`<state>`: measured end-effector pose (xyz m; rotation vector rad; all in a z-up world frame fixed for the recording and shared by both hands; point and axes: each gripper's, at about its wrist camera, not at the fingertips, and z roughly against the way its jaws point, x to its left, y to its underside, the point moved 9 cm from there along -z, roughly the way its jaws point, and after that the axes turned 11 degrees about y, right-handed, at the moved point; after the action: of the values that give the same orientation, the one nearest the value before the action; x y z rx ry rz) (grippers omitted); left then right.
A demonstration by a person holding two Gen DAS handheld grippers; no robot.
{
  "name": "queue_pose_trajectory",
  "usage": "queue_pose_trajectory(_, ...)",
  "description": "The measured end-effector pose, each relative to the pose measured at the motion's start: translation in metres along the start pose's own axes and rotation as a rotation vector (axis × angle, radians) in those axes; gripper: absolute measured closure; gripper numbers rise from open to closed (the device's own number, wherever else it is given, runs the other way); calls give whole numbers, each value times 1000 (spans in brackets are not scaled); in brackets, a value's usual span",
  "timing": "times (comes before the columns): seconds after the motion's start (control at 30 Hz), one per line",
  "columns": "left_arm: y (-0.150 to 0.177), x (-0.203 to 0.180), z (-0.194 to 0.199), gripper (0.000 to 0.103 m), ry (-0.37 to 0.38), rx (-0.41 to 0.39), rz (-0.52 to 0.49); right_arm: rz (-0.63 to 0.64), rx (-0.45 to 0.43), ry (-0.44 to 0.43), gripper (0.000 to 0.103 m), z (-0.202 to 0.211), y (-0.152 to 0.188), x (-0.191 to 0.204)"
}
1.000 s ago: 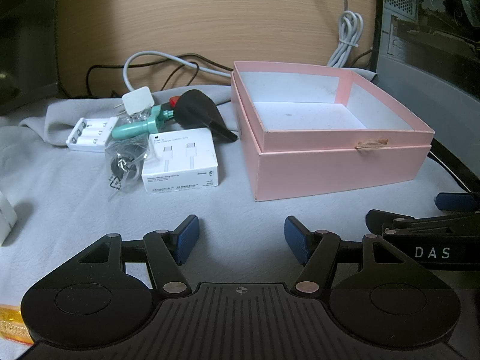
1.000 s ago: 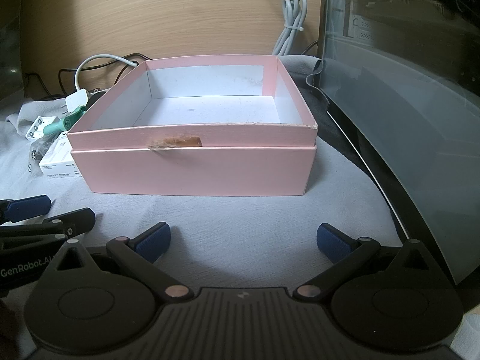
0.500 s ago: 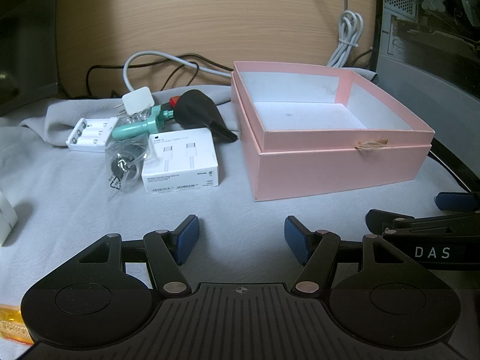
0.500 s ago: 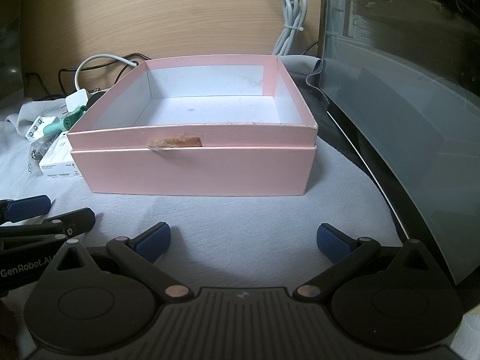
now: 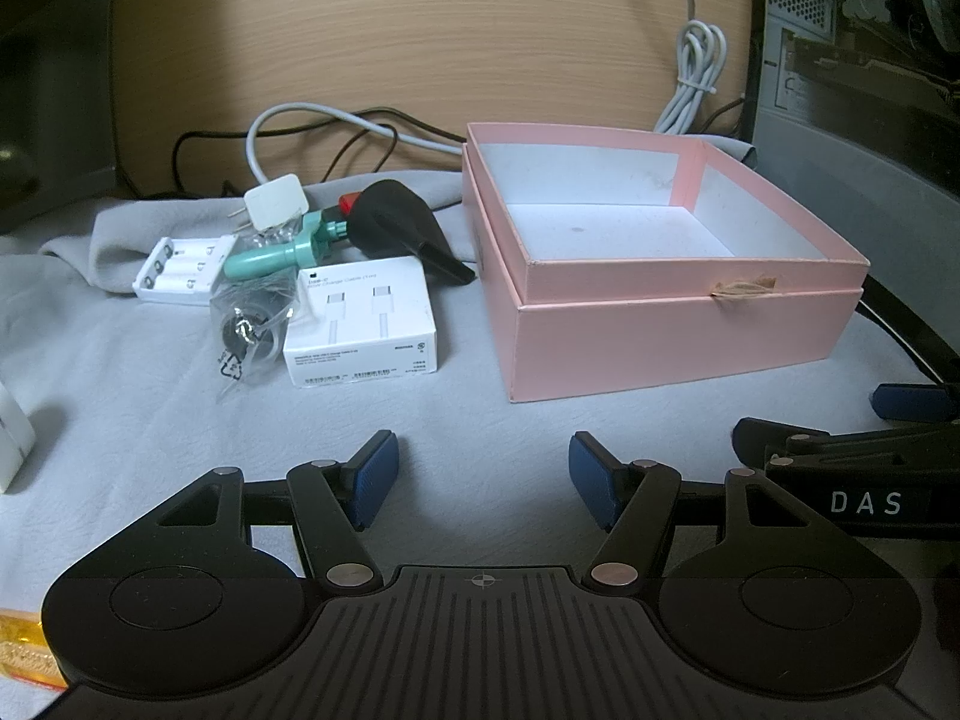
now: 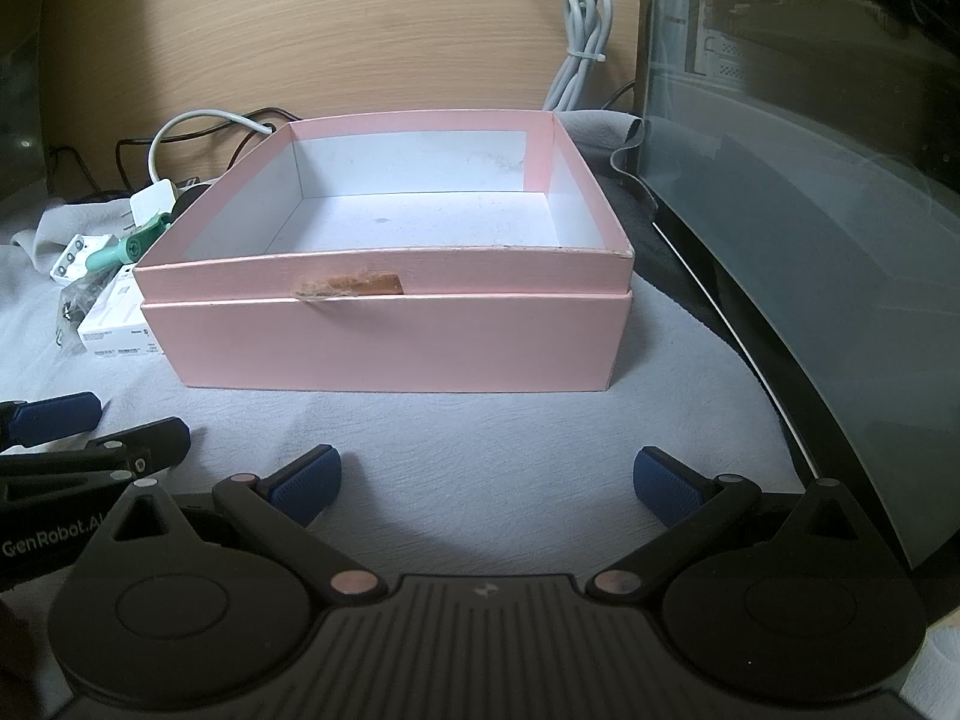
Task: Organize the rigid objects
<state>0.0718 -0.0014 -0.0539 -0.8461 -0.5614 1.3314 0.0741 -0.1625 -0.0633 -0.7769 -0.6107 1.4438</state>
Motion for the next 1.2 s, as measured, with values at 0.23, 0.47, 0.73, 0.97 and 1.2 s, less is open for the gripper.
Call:
queue_pose_trajectory(0.23, 0, 0, 0, 34, -1, 0, -1, -3, 0, -2, 0, 0, 0, -1)
queue_pose_trajectory(0.47, 0, 0, 0, 34, 0, 0, -1, 6, 22, -7, 0, -2, -1, -1)
queue_pose_trajectory(0.73, -1, 0, 2, 36, 8, -1, 2, 29, 91, -19, 0, -6, -3, 1)
queue_pose_trajectory(0.97, 0, 12, 16, 41, 82, 39, -12, 89, 87, -56, 0, -3, -2, 3)
queue_pose_trajectory(1.2, -36, 84, 86, 40, -46, -87, 53, 222, -26, -79, 5, 26, -8, 31)
